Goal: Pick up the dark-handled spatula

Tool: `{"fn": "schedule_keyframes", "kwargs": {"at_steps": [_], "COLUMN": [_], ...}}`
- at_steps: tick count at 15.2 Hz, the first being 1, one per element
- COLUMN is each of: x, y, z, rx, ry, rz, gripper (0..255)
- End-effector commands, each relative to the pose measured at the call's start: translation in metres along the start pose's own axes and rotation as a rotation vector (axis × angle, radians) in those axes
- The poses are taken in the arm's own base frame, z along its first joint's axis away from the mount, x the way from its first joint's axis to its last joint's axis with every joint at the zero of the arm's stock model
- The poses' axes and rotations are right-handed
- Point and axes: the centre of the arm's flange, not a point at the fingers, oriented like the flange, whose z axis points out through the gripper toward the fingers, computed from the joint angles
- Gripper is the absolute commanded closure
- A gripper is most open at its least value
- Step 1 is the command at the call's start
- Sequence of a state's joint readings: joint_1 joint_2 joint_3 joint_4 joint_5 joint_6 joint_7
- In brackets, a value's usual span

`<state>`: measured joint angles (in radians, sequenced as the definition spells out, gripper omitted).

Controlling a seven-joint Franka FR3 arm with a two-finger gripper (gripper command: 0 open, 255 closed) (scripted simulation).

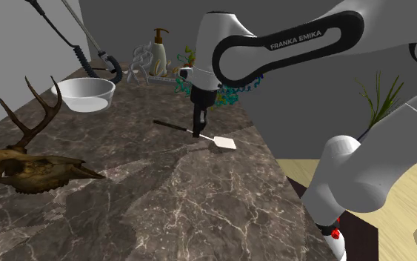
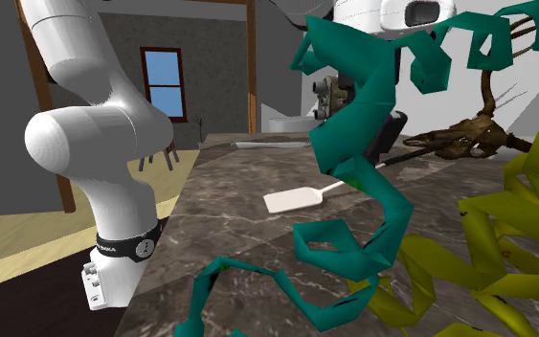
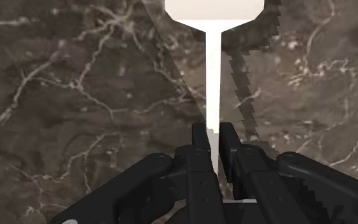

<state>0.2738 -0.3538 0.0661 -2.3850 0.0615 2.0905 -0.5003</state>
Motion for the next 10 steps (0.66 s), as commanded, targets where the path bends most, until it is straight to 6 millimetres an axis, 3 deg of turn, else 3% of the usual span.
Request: {"fn": "schedule_keyframes", "kwargs": {"at_steps": [1, 8, 10], "x": [0.0, 0.003, 0.003], "y": [0.0, 0.0, 0.0], "z": [-0.012, -0.049, -0.049], "rx": [0.0, 0.0, 0.0], "ry": [0.0, 0.0, 0.0], "rz": [0.0, 0.0, 0.0], "gripper": [255, 255, 255]}}
